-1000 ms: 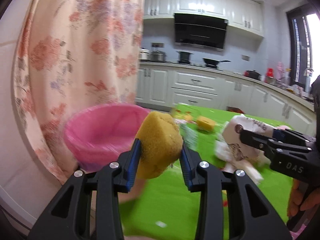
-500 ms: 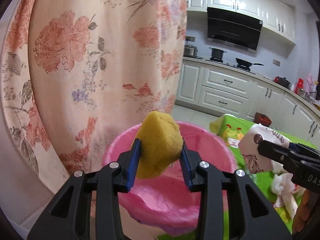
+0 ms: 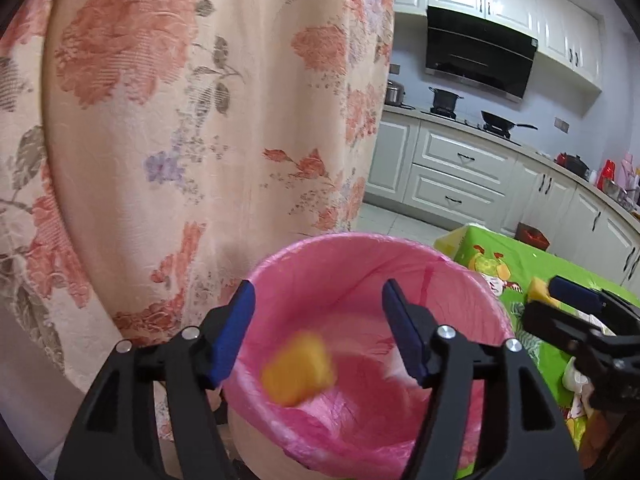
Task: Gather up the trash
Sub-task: 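Carry the sponge and paper cup to the pink wastebasket and open both tools, then move both tools back over the table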
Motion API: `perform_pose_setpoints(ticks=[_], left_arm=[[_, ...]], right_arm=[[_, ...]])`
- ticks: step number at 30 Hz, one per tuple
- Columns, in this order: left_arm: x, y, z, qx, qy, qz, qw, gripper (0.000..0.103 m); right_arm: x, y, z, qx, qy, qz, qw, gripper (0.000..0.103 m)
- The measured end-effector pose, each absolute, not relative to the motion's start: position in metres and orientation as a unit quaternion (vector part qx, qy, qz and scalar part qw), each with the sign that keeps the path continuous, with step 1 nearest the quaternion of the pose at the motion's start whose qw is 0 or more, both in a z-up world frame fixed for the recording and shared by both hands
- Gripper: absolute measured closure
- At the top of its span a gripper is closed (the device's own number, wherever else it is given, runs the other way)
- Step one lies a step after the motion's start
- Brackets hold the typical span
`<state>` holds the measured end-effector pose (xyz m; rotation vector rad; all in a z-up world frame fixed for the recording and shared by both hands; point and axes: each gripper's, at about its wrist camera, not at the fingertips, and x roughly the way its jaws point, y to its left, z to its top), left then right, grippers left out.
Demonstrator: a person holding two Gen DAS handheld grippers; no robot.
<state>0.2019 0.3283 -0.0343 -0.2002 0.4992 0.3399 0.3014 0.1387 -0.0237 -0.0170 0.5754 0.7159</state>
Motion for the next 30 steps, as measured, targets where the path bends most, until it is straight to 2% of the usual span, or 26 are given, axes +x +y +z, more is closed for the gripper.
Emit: perform_pose_setpoints(ticks=[4,6,10,19,30], left_arm=[[0.185,0.319,-0.027,-0.094,0.225,0.185,0.952,0.028],[0.177,0.309,-0.024,-0.092,0.214,0.192,0.953,0.018],[0.157,0.269,-0.019,-0.088,0.188,0.190,0.959,0.006],[0.149,0.156,-0.036,-0.106,0.195,0.109,0.969,0.005],[0.165,0.004,-0.088,-0.047,0.259,0.003,0.965,0.005]], right_arm=[[0.290,0.117,-0.019,-0.015,0.262,0.340,0.903,0.021],[0.282,0.105,-0.018,-0.018,0.254,0.335,0.907,0.021],[0.264,0.061,-0.020,-0.008,0.240,0.321,0.916,0.021],[0.231,-0.079,-0.043,0.000,0.238,0.229,0.944,0.020],[0.213,-0.197,-0.085,-0.014,0.260,0.131,0.957,0.019]])
